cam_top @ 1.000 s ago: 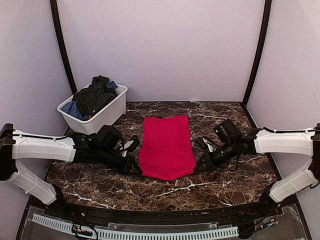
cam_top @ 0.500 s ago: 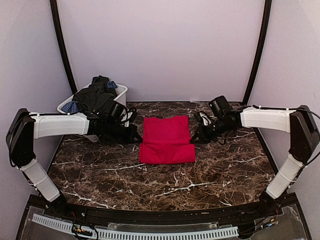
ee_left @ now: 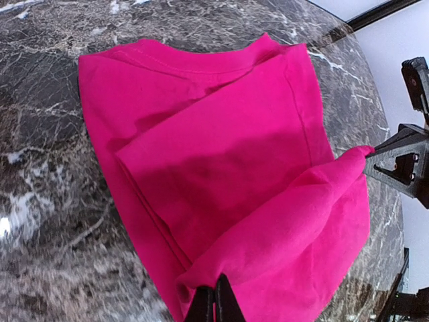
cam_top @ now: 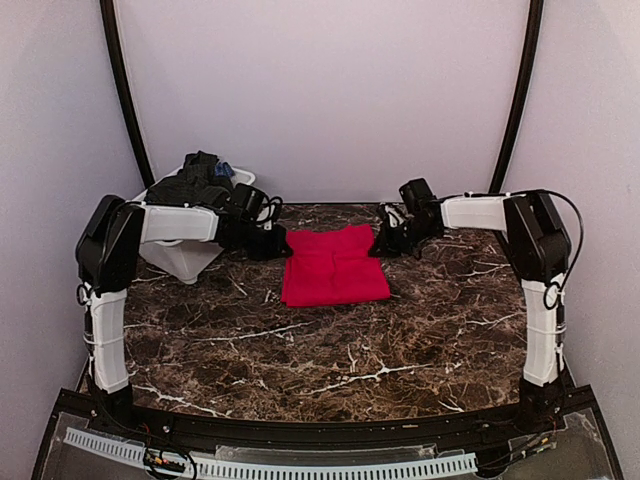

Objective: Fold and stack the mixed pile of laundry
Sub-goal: Fold the 2/3-rectangle-folded T-shirt at the center of the board, then move the square-folded T-shirt to the center of the board.

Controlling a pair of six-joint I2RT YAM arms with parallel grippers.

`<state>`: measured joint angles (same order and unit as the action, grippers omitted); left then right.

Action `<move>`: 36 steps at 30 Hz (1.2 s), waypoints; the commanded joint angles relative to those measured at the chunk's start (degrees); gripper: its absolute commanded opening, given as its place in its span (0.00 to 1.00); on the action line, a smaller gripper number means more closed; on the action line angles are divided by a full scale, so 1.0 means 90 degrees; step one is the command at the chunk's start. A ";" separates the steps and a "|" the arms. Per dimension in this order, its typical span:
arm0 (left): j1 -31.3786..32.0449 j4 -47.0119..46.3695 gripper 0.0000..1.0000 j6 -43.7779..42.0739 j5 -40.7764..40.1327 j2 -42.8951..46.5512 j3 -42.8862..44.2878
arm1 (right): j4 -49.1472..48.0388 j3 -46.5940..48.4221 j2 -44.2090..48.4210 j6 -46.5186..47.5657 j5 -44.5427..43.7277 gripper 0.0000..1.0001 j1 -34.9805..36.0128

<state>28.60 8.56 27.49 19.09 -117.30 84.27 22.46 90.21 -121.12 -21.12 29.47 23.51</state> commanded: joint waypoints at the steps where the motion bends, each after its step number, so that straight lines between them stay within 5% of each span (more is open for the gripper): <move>1: -0.0043 0.0045 0.00 -0.0237 0.0095 -0.0807 0.0609 | -0.0144 0.0338 -0.0814 0.0109 -0.0048 0.00 -0.0033; 10: 0.0219 0.0059 0.00 -0.0195 0.0089 -0.0501 -0.0502 | -0.0481 -0.1046 -0.0304 0.0112 0.0066 0.00 0.0156; 21: 0.1788 -0.0500 0.00 0.0911 0.0137 0.1937 -0.4278 | -0.1597 -0.5474 0.2723 -0.1465 0.0340 0.00 0.1452; 23: 0.1813 -0.0406 0.00 0.1012 0.0030 0.2482 -0.4641 | -0.1379 -0.5839 0.3407 -0.1705 0.0343 0.08 0.1635; 28: 0.1773 0.0582 0.00 0.0813 -0.0875 0.3514 -0.4555 | 0.0356 -0.5859 0.4979 -0.1467 -0.0642 0.02 0.1563; 33: 0.1747 0.0958 0.03 0.0714 -0.0940 0.3699 -0.4268 | 0.0706 -0.5670 0.5198 -0.0993 -0.0728 0.00 0.1162; 36: 0.1740 0.1122 0.17 0.0420 -0.0838 0.3652 -0.4050 | 0.0452 -0.5492 0.5228 -0.0822 -0.0419 0.18 0.1157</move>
<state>44.73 13.63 34.15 12.51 -85.06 45.12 25.82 38.41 -74.22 -31.38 25.04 34.22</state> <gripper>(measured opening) 0.102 0.099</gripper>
